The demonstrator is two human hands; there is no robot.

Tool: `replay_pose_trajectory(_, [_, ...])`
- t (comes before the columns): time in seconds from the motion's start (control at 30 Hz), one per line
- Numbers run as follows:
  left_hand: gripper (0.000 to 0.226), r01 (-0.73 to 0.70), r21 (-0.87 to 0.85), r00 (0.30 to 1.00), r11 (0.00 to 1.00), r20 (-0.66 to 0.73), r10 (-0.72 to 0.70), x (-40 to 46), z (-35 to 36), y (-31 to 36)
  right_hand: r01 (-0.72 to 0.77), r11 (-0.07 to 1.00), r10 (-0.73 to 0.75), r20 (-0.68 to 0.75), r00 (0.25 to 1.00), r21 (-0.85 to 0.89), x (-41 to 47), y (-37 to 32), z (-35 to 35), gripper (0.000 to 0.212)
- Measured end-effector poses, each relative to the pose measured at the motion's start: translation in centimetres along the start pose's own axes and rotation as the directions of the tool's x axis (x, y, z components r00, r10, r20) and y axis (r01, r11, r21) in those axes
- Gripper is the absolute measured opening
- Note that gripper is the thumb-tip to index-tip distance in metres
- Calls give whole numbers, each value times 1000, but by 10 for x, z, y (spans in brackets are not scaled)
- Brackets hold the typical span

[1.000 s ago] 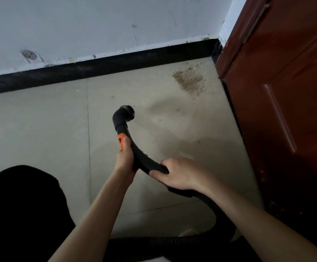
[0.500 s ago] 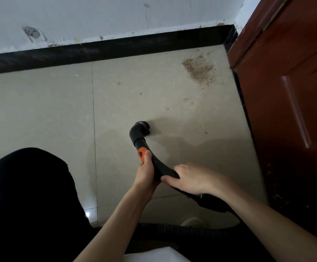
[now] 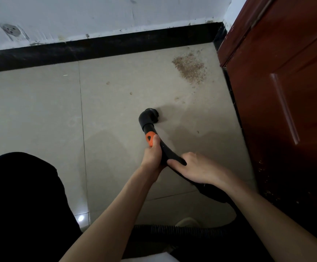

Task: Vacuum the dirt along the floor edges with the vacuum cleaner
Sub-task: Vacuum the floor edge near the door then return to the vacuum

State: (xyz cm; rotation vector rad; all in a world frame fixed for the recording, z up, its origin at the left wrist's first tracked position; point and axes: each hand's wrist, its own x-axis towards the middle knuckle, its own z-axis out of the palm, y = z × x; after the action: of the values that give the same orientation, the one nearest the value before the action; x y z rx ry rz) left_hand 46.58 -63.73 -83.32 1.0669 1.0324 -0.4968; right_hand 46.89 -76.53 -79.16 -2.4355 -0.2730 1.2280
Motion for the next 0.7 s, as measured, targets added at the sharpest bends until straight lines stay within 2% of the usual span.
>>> replay_pose_trajectory(0.27, [35, 15, 120, 993, 993, 110, -29, 14, 25, 21, -114, 993, 116, -122, 986, 23, 5, 7, -11, 57])
replay_pose_trajectory(0.43, [37, 19, 160, 993, 987, 108, -37, 17, 36, 27, -104, 992, 114, -140, 984, 72, 3, 9, -15, 58])
replay_pose_trajectory(0.57, [33, -11, 135, 1000, 991, 20, 8, 16, 26, 25, -24, 993, 37, -107, 994, 117, 7, 5, -19, 56])
replay_pose_trajectory(0.7, [30, -21, 62, 993, 998, -119, 28, 8, -7, 6, 68, 997, -69, 15, 998, 28, 11, -3, -6, 53])
